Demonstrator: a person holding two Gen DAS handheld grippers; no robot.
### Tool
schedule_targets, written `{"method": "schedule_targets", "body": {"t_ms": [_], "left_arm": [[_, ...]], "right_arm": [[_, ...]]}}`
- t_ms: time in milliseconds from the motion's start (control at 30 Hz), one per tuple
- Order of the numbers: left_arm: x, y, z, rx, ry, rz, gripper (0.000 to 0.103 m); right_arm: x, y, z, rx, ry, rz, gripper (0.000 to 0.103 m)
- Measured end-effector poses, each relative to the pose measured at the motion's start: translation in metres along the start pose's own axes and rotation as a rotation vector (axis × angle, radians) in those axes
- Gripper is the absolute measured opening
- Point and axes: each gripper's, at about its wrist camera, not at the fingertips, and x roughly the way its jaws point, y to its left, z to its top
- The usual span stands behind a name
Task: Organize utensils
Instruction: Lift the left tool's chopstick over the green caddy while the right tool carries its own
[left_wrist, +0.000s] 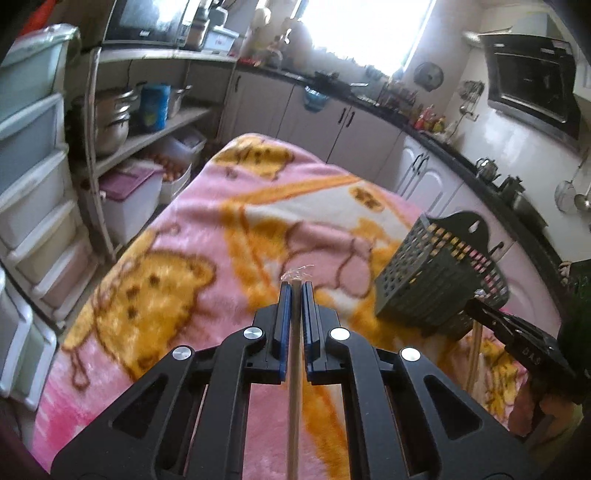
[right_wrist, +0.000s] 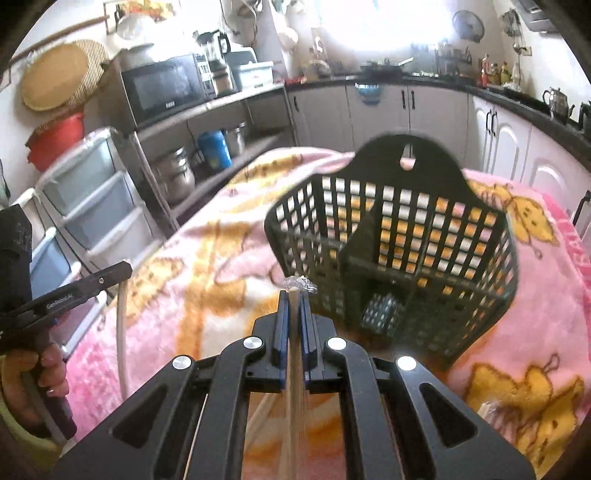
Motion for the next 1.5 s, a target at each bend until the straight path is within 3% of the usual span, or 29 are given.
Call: {"method": "schedule_targets", "body": {"t_ms": [467, 800, 1233, 1500], "left_arm": [[-0.035, -0.068, 0.052, 0.108, -0.126, -0.099, 0.001], [-0.031, -0.126, 0.093, 0.185, -0.183, -0.155, 0.001], [-0.009, -0.183, 0.133, 0.255, -0.29, -0.177, 0.001], [0.019, -0.189, 0.124, 0.289, -0.307, -0.143, 0.002]], "right_arm": [[-0.067, -0.016, 0.037, 0.025, -0.215, -0.02, 0.006], [-0.096, -0.048, 0.076, 0.06, -0.367, -0.096, 0.006], [-0.094, -0.078, 0.122, 0.057, -0.496, -0.171, 0.006], [-0.07, -0.092, 0.131, 0.052, -0.526, -0.203, 0.006]]}}
